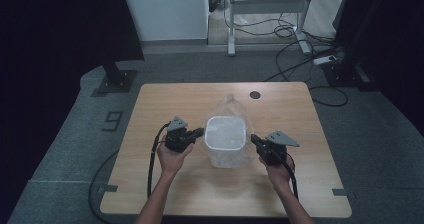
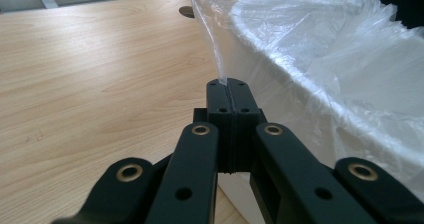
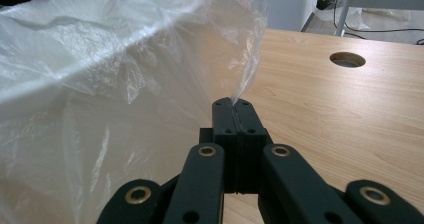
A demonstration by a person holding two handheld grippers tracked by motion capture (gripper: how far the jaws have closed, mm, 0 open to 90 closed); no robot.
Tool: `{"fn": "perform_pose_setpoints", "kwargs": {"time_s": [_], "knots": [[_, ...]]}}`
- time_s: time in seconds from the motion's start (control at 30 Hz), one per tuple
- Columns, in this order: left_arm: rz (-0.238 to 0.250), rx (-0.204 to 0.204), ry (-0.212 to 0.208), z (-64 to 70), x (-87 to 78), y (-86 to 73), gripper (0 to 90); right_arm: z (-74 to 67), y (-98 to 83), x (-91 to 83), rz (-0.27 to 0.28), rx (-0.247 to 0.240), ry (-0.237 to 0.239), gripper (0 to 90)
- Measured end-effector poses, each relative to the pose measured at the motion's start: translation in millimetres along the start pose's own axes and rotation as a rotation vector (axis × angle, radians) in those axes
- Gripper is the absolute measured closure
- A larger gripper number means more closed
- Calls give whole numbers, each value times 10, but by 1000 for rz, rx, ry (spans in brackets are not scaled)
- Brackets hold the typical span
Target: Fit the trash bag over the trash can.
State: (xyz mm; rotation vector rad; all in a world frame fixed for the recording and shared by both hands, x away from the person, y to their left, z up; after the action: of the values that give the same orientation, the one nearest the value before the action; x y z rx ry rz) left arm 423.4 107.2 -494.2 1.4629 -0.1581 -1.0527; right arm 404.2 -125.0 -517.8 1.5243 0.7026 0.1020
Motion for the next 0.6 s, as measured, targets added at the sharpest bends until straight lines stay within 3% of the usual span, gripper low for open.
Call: {"fn": "perform_pose_setpoints", "kwargs": {"time_s": [0.3, 0.6], "knots": [[25, 13, -3, -6, -27, -64, 900, 14, -31, -14, 4, -1, -3, 895], [-7, 20, -6, 4, -4, -123, 900, 6, -98, -8, -5, -18, -5, 895]]}}
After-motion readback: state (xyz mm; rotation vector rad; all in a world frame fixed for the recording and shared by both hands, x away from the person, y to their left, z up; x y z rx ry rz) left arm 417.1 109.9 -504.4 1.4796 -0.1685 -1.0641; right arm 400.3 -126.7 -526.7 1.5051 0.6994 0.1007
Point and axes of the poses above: each handheld gripper's, and its own axes: x roughly forward along the jaws, y roughly out of its top, z roughly to its right, the point moved 8 cm from there along x, roughly forward along the jaws
